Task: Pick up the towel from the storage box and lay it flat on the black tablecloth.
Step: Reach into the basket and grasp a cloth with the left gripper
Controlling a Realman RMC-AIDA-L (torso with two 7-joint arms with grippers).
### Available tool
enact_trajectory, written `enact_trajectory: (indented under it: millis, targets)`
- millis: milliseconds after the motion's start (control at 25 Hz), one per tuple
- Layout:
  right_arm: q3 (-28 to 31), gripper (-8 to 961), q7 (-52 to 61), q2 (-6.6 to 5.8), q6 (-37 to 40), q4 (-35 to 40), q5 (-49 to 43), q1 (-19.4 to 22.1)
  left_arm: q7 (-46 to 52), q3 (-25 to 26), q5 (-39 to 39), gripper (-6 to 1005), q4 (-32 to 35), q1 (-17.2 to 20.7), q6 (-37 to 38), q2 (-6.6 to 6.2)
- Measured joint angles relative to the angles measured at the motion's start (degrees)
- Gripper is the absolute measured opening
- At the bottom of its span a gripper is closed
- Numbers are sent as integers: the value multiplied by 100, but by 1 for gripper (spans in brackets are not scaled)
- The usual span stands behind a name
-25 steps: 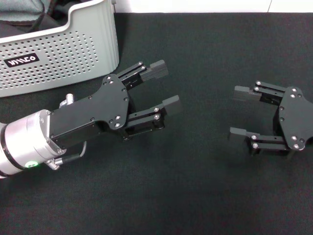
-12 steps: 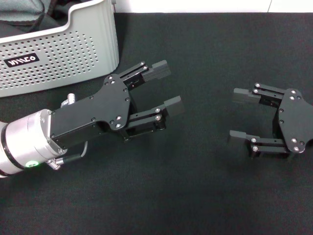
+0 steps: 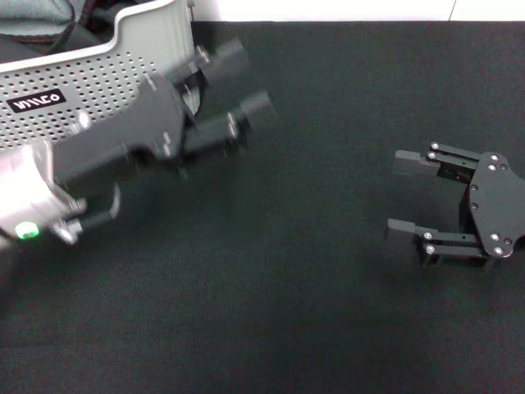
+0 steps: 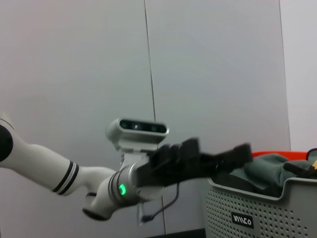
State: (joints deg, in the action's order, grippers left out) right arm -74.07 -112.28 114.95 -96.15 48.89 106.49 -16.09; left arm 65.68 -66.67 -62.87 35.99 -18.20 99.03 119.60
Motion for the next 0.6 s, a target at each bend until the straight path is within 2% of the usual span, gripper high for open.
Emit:
enact_trajectory:
  millis: [120, 440, 600]
  targets:
    - [0, 776, -2, 0, 0, -5, -7, 1, 275, 260, -74, 817, 527, 6, -475, -5]
    - [12, 776, -20, 0, 0, -98, -16, 1, 1541, 622, -831, 816, 2420, 72, -2469, -9]
    - [15, 776, -147, 0, 0, -179, -25, 5, 1813, 1277, -1679, 817, 3013, 81, -2912, 9]
